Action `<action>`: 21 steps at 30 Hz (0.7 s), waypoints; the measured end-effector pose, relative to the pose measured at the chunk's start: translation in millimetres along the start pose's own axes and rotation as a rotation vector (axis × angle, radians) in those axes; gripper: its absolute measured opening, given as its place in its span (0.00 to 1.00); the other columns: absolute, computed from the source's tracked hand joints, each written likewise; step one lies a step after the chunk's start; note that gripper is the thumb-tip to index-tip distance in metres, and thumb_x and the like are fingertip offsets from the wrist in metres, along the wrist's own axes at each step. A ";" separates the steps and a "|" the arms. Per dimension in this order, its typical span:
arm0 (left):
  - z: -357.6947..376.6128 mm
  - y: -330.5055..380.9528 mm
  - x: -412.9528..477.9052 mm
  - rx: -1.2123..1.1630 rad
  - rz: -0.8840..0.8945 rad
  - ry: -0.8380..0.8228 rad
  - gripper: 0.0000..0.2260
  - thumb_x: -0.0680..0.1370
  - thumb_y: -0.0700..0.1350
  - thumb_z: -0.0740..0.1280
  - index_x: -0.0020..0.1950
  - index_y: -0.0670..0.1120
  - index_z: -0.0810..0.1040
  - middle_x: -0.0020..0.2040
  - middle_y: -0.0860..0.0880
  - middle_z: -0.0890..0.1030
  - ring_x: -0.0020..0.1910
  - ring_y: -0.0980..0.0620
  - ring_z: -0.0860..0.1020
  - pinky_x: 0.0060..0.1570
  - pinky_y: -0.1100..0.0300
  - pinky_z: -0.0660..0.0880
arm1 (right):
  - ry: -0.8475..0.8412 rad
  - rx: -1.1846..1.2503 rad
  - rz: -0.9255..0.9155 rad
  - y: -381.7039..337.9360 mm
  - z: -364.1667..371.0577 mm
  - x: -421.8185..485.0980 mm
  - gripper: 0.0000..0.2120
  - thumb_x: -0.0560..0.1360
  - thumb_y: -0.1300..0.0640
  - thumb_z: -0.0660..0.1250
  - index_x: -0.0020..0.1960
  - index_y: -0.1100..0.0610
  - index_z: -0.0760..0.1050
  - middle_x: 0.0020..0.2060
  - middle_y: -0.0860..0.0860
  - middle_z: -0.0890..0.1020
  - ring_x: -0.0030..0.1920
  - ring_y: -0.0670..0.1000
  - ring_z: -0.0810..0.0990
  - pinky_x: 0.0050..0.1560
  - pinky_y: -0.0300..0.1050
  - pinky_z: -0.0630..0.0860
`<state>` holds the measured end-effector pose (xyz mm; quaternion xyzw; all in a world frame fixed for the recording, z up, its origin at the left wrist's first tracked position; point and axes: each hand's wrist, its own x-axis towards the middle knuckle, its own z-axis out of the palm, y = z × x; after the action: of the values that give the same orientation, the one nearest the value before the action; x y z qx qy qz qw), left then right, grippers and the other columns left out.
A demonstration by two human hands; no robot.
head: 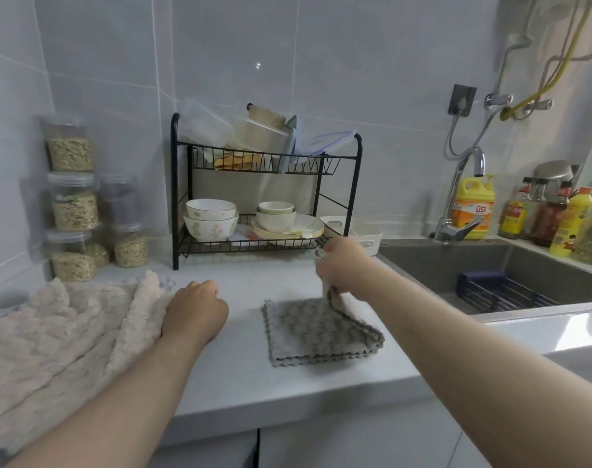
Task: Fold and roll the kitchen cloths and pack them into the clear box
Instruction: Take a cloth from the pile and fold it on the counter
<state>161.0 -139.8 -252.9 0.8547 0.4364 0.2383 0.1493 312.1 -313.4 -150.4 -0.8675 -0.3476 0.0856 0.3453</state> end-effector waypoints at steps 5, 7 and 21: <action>-4.3 2.2 -2.7 -0.005 -0.011 0.000 0.10 0.70 0.37 0.58 0.48 0.40 0.75 0.46 0.45 0.74 0.47 0.43 0.71 0.47 0.51 0.72 | -0.116 -0.082 -0.019 -14.6 49.2 -12.9 0.11 0.76 0.61 0.62 0.54 0.66 0.77 0.36 0.55 0.77 0.40 0.56 0.78 0.44 0.44 0.77; -5.6 2.5 -4.4 -0.004 -0.016 -0.002 0.10 0.70 0.37 0.58 0.48 0.41 0.76 0.46 0.45 0.73 0.47 0.42 0.71 0.47 0.51 0.73 | -0.151 -0.274 -0.071 -15.8 67.0 -23.6 0.12 0.80 0.56 0.58 0.52 0.63 0.76 0.49 0.58 0.81 0.51 0.58 0.79 0.48 0.41 0.73; -4.7 19.8 -20.1 -0.263 0.381 -0.042 0.20 0.80 0.48 0.56 0.72 0.49 0.70 0.73 0.54 0.67 0.73 0.54 0.63 0.71 0.59 0.58 | -0.169 0.242 -0.170 5.9 33.0 -60.3 0.20 0.76 0.69 0.55 0.59 0.56 0.78 0.56 0.57 0.81 0.54 0.60 0.82 0.56 0.55 0.79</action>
<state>161.7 -167.4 -245.4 0.8995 0.2293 0.2992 0.2210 257.7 -338.6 -184.4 -0.7767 -0.4348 0.1699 0.4229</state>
